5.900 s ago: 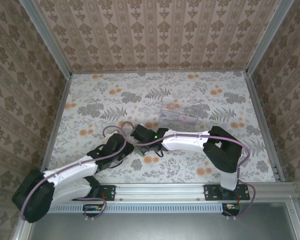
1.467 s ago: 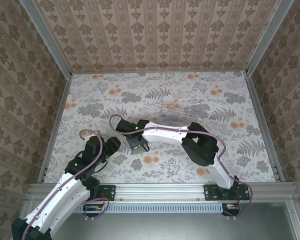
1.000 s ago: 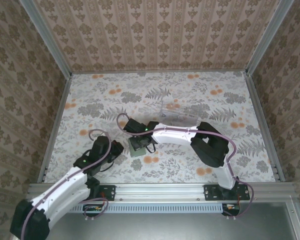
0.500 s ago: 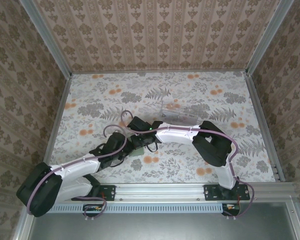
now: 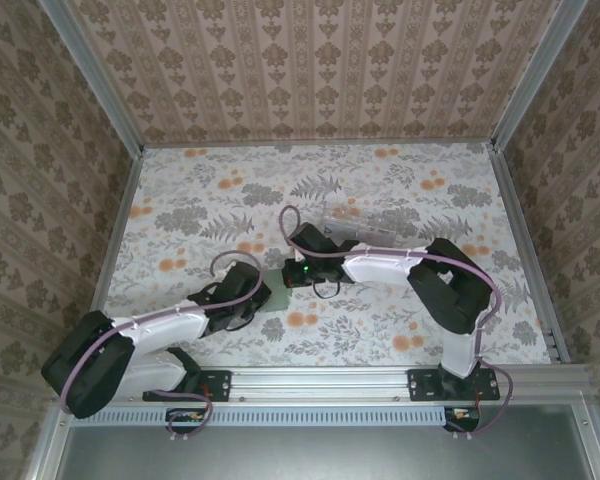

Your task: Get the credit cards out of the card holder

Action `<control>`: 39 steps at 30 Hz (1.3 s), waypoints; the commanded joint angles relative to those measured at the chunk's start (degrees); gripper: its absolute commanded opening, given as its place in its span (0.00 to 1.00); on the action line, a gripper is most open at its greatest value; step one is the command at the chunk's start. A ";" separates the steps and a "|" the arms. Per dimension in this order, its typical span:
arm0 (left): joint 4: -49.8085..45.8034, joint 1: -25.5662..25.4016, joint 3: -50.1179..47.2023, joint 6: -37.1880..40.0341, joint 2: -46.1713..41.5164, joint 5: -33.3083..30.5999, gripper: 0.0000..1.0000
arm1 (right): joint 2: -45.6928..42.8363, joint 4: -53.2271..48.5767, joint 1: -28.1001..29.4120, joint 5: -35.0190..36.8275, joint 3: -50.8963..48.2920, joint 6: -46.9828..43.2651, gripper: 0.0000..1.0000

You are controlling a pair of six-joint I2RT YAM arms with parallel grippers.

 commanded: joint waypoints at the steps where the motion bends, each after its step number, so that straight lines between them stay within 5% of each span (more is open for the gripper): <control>1: -11.01 0.20 -2.03 -1.37 4.23 -4.21 0.00 | -3.80 3.93 -1.98 -3.29 -3.29 2.55 0.00; 7: -8.60 0.24 0.89 3.78 3.57 -1.98 0.00 | -8.21 4.46 -3.67 -4.99 -6.50 1.77 0.00; 10: -14.62 0.24 6.00 8.26 -0.45 -3.04 0.00 | -11.07 4.06 -4.02 -5.20 -7.01 1.35 0.00; 15: -25.05 1.15 10.74 13.82 -11.03 -8.94 0.50 | -14.85 2.80 -4.03 -6.45 -5.56 0.62 0.00; 17: -26.62 1.94 10.68 15.30 -14.88 -9.50 0.60 | -15.80 2.17 -4.15 -6.80 -4.63 0.53 0.00; 28: -26.37 3.90 7.03 16.23 -20.15 -6.48 0.61 | -18.93 4.58 -3.94 -9.01 -5.95 2.70 0.00; 39: -22.50 2.94 8.16 18.84 -15.45 -2.80 0.61 | -23.37 -4.98 -10.00 5.16 -14.30 0.40 0.00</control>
